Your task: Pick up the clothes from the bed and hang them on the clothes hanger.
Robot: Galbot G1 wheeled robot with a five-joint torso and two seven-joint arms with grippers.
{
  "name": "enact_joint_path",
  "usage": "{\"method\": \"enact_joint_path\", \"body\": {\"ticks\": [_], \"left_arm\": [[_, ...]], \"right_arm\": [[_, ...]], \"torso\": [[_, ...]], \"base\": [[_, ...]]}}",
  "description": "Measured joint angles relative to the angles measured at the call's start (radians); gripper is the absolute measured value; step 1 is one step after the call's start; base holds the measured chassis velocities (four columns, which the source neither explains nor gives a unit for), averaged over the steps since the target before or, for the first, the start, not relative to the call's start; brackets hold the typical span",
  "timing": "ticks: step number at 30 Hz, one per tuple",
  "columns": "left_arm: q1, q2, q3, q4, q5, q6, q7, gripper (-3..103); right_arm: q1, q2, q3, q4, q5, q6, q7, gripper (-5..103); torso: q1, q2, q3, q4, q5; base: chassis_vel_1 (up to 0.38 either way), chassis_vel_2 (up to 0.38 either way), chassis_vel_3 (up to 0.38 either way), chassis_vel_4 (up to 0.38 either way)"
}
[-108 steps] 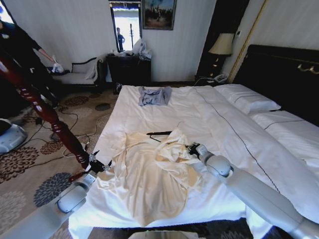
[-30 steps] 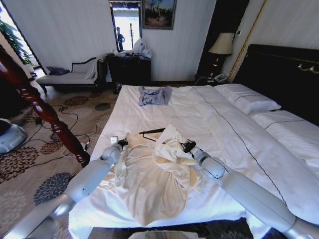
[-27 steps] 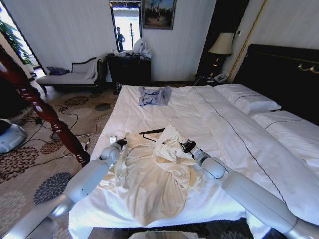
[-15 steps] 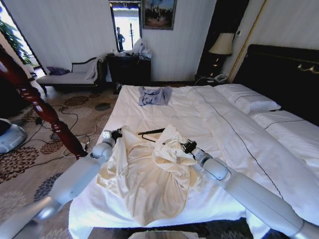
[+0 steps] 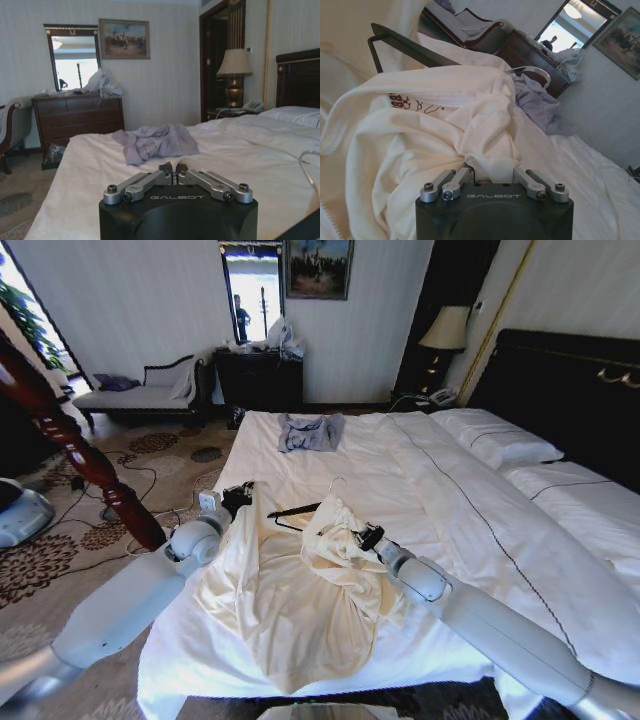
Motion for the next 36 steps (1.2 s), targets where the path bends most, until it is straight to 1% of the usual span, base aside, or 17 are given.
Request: {"method": "enact_joint_path", "body": {"ticks": [6, 9, 10, 12, 17, 23, 28, 30, 31, 36], "left_arm": [[0.011, 0.016, -0.006, -0.018, -0.003, 0.0, -0.001, 1], [0.007, 0.014, 0.014, -0.03, -0.002, 0.0, -0.002, 1], [-0.006, 0.009, 0.044, -0.048, -0.001, -0.001, 0.0, 1], [-0.013, 0.005, 0.058, -0.056, -0.001, -0.001, 0.0, 1], [-0.067, -0.007, 0.128, -0.079, -0.006, 0.0, -0.004, 1], [-0.087, 0.001, 0.149, -0.102, -0.014, 0.001, -0.001, 1], [-0.075, 0.033, 0.151, -0.158, -0.019, 0.003, 0.009, 1], [-0.052, 0.062, 0.14, -0.208, -0.019, 0.004, 0.019, 1], [-0.052, 0.062, 0.14, -0.208, -0.019, 0.004, 0.019, 1], [0.025, 0.128, 0.068, -0.292, -0.015, 0.004, 0.044, 1]], "right_arm": [[0.011, -0.007, -0.018, 0.016, 0.0, -0.007, -0.009, 22], [0.028, 0.005, -0.031, 0.013, 0.005, -0.015, -0.01, 22], [0.049, 0.019, -0.047, 0.007, 0.017, -0.026, -0.01, 22], [0.063, 0.028, -0.059, 0.005, 0.024, -0.032, -0.01, 22], [0.128, 0.07, -0.116, 0.003, 0.07, -0.058, -0.001, 22], [0.162, 0.096, -0.134, 0.014, 0.124, -0.086, 0.013, 22], [0.192, 0.118, -0.14, 0.003, 0.149, -0.099, 0.026, 22], [0.208, 0.132, -0.14, -0.01, 0.165, -0.106, 0.031, 22], [0.208, 0.132, -0.14, -0.01, 0.165, -0.106, 0.031, 22], [0.255, 0.162, -0.149, -0.026, 0.202, -0.121, 0.049, 22]], "torso": [[0.0, 0.0, 0.0, 0.0002, -0.0005], [0.0, 0.0, 0.0, 0.0003, -0.0003], [0.0, 0.0, 0.0, 0.0001, -0.0003], [0.0, 0.0, 0.0, 0.0, -0.0003], [0.0, 0.0, 0.0, 0.0001, -0.0004], [0.0, 0.0, 0.0, 0.0001, -0.0003], [0.0, 0.0, 0.0, 0.0002, -0.0004], [0.0, 0.0, 0.0, 0.0, -0.0003], [0.0, 0.0, 0.0, 0.0, -0.0003], [0.0, 0.0, 0.0, 0.0003, -0.0004]], "base": [[0.0, 0.0, 0.0, 0.0], [0.0, 0.0, 0.0, 0.0], [0.0, 0.0, 0.0, 0.0], [0.0, 0.0, 0.0, 0.0], [0.0, 0.0, 0.0, 0.0], [0.0, 0.0, 0.0, 0.0], [0.0, 0.0, 0.0, 0.0], [0.0, 0.0, 0.0, 0.0], [0.0, 0.0, 0.0, 0.0], [0.0, 0.0, 0.0, 0.0]]}}
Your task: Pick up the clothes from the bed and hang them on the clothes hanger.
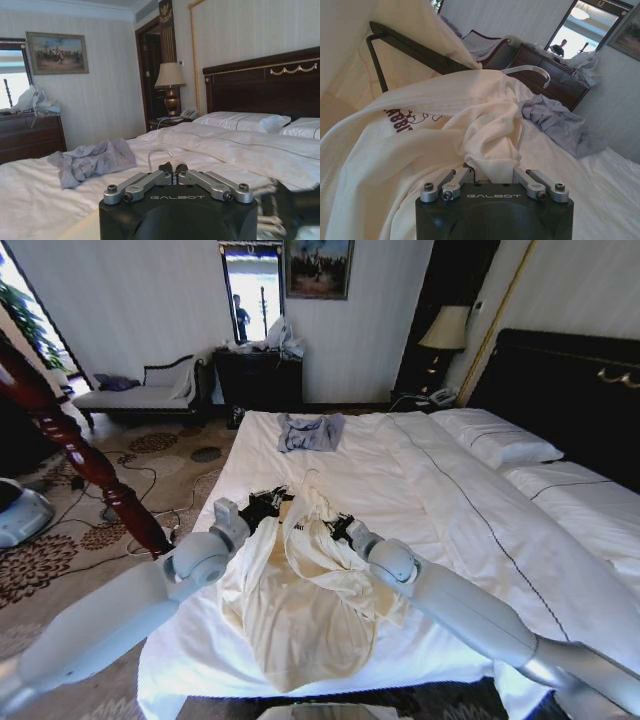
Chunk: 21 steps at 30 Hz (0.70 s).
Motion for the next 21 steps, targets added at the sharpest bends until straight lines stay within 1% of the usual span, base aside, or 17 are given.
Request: {"method": "enact_joint_path", "body": {"ticks": [2, 5, 6, 7, 8, 9, 10, 12, 14, 16, 18, 21], "left_arm": [[0.012, 0.008, -0.012, -0.01, 0.001, 0.0, 0.003, 1], [0.11, 0.06, -0.102, -0.066, 0.025, 0.0, 0.024, 1], [0.11, 0.06, -0.102, -0.066, 0.025, 0.0, 0.024, 1], [0.152, 0.082, -0.138, -0.087, 0.037, 0.0, 0.031, 1], [0.152, 0.082, -0.138, -0.087, 0.037, 0.0, 0.031, 1], [0.178, 0.102, -0.161, -0.105, 0.042, -0.002, 0.033, 1], [0.19, 0.115, -0.178, -0.116, 0.044, -0.005, 0.033, 1], [0.195, 0.122, -0.191, -0.121, 0.045, -0.006, 0.033, 1], [0.197, 0.138, -0.215, -0.127, 0.045, -0.01, 0.033, 1], [0.187, 0.157, -0.233, -0.127, 0.042, -0.018, 0.033, 1], [0.175, 0.169, -0.238, -0.124, 0.039, -0.021, 0.032, 1], [0.159, 0.185, -0.241, -0.118, 0.038, -0.023, 0.033, 1]], "right_arm": [[0.008, 0.004, -0.001, -0.002, 0.006, -0.002, 0.003, 22], [0.056, 0.024, -0.009, -0.014, 0.029, -0.014, 0.019, 22], [0.056, 0.024, -0.009, -0.014, 0.029, -0.014, 0.019, 22], [0.082, 0.031, -0.013, -0.02, 0.039, -0.016, 0.023, 22], [0.082, 0.031, -0.013, -0.02, 0.039, -0.016, 0.023, 22], [0.113, 0.038, -0.014, -0.024, 0.048, -0.017, 0.029, 22], [0.141, 0.042, -0.014, -0.026, 0.056, -0.018, 0.033, 22], [0.161, 0.044, -0.014, -0.026, 0.06, -0.018, 0.036, 22], [0.214, 0.049, -0.019, -0.025, 0.067, -0.018, 0.043, 22], [0.273, 0.054, -0.028, -0.017, 0.083, -0.023, 0.058, 22], [0.297, 0.055, -0.03, -0.011, 0.088, -0.026, 0.067, 22], [0.324, 0.054, -0.031, -0.006, 0.084, -0.027, 0.084, 22]], "torso": [[0.0, 0.0, 0.0, 0.0, -0.0001], [0.0, 0.0, 0.0, -0.0004, 0.0], [0.0, 0.0, 0.0, -0.0004, 0.0], [0.0, 0.0, 0.0, 0.0, 0.0001], [0.0, 0.0, 0.0, 0.0, 0.0001], [0.0, 0.0, 0.0, 0.0005, -0.0001], [0.0, 0.0, 0.0, 0.0003, 0.0], [0.0, 0.0, 0.0, 0.0001, 0.0], [0.0, 0.0, 0.0, -0.0005, 0.0], [0.0, 0.0, 0.0, -0.0002, 0.0], [0.0, 0.0, 0.0, 0.0001, 0.0], [0.0, 0.0, 0.0, -0.0001, -0.0001]], "base": [[0.0, 0.0, 0.0, 0.0], [0.0, 0.0, 0.0, 0.0], [0.0, 0.0, 0.0, 0.0], [0.0, 0.0, 0.0, 0.0], [0.0, 0.0, 0.0, 0.0], [0.0, 0.0, 0.0, 0.0], [0.0, 0.0, 0.0, 0.0], [0.0, 0.0, 0.0, 0.0], [0.0, 0.0, 0.0, 0.0], [0.0, 0.0, 0.0, 0.0], [0.0, 0.0, 0.0, 0.0], [0.0, 0.0, 0.0, 0.0]]}}
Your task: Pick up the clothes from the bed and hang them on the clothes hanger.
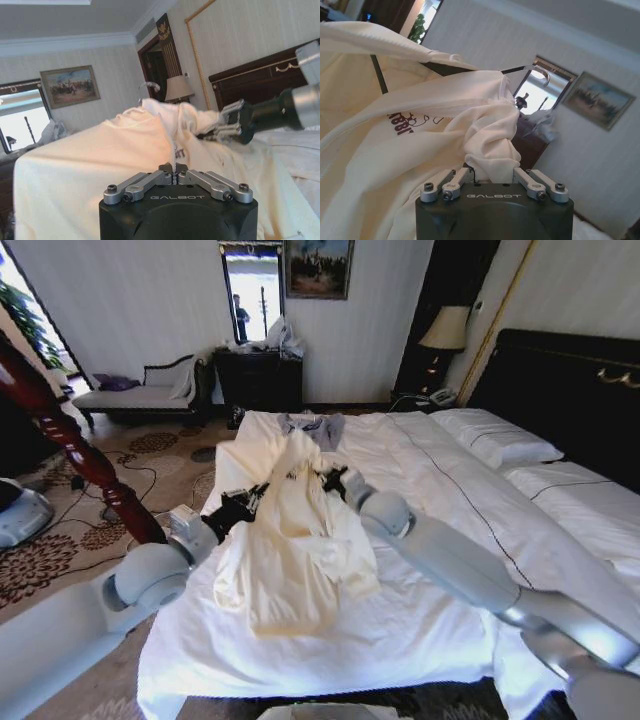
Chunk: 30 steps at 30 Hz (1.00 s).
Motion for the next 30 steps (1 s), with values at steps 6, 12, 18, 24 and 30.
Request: {"method": "enact_joint_path", "body": {"ticks": [6, 12, 18, 24, 30], "left_arm": [[-0.001, 0.012, -0.013, 0.024, 0.019, -0.001, -0.024, 1], [-0.005, 0.017, -0.015, 0.023, 0.024, -0.006, -0.049, 1], [0.003, 0.053, -0.008, -0.015, 0.018, -0.027, -0.042, 1], [0.008, 0.076, -0.025, -0.044, 0.016, -0.046, -0.048, 1], [-0.008, 0.102, -0.057, -0.073, 0.011, -0.054, -0.058, 1]], "right_arm": [[0.004, -0.013, 0.026, 0.012, -0.078, 0.025, 0.04, 22], [-0.009, -0.012, 0.038, 0.029, -0.228, 0.064, 0.082, 22], [-0.028, 0.023, 0.038, 0.009, -0.419, 0.141, 0.125, 22], [-0.031, 0.056, 0.045, -0.017, -0.539, 0.201, 0.15, 22], [0.047, 0.045, 0.046, -0.01, -0.553, 0.224, 0.154, 22]], "torso": [[0.0, 0.0, 0.0, -0.0003, 0.0002], [0.0, 0.0, 0.0, -0.0003, 0.0001], [0.0, 0.0, 0.0, 0.0, 0.0002], [0.0, 0.0, 0.0, 0.0001, 0.0002], [0.0, 0.0, 0.0, 0.0001, 0.0002]], "base": [[0.0, 0.0, 0.0, 0.0], [0.0, 0.0, 0.0, 0.0], [0.0, 0.0, 0.0, 0.0], [0.0, 0.0, 0.0, 0.0], [0.0, 0.0, 0.0, 0.0]]}}
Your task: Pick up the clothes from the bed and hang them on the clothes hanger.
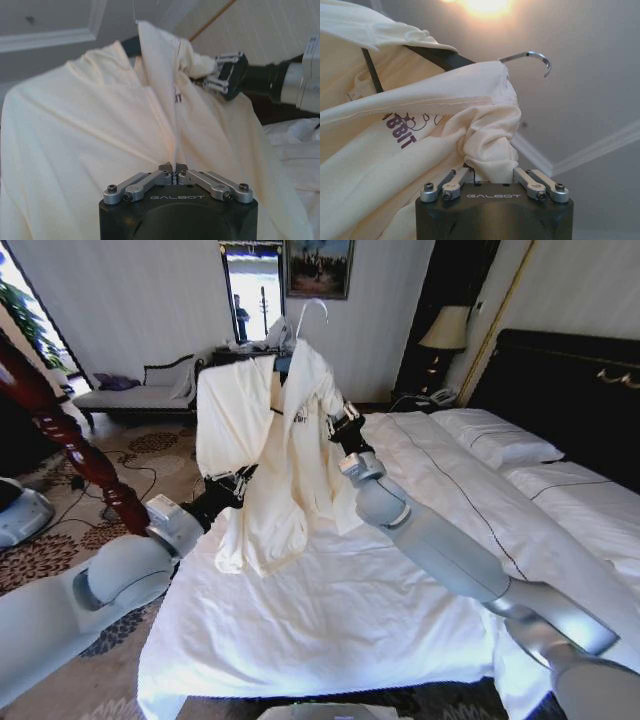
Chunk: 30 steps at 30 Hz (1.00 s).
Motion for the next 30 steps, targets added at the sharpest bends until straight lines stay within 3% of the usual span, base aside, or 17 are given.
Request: {"method": "enact_joint_path", "body": {"ticks": [9, 18, 25, 26, 28, 30], "left_arm": [[-0.065, 0.012, -0.001, 0.003, 0.008, 0.038, -0.031, 1], [-0.043, 0.019, 0.008, -0.017, 0.041, 0.048, -0.022, -1], [-0.041, 0.044, 0.005, -0.028, 0.054, 0.037, -0.002, 31], [-0.041, 0.044, 0.005, -0.028, 0.054, 0.037, -0.002, 31], [-0.04, 0.058, 0.005, -0.036, 0.065, 0.031, 0.004, 42], [-0.039, 0.062, 0.005, -0.038, 0.07, 0.028, 0.007, 42]], "right_arm": [[0.124, -0.058, -0.032, 0.055, 0.065, -0.03, -0.03, 22], [0.071, -0.075, -0.036, 0.1, 0.081, -0.073, -0.024, 22], [-0.007, -0.064, -0.006, 0.115, 0.084, -0.073, 0.028, 22], [-0.007, -0.064, -0.006, 0.115, 0.084, -0.073, 0.028, 22], [-0.046, -0.061, 0.012, 0.124, 0.087, -0.071, 0.05, 22], [-0.057, -0.061, 0.018, 0.125, 0.086, -0.068, 0.053, 22]], "torso": [[0.0, 0.0, 0.0, -0.0002, 0.0], [0.0, 0.0, 0.0, 0.0, 0.0], [0.0, 0.0, 0.0, -0.0001, 0.0], [0.0, 0.0, 0.0, -0.0001, 0.0], [0.0, 0.0, 0.0, -0.0002, 0.0], [0.0, 0.0, 0.0, -0.0002, 0.0001]], "base": [[0.0, 0.0, 0.0, 0.0], [0.0, 0.0, 0.0, 0.0], [0.0, 0.0, 0.0, 0.0], [0.0, 0.0, 0.0, 0.0], [0.0, 0.0, 0.0, 0.0], [0.0, 0.0, 0.0, 0.0]]}}
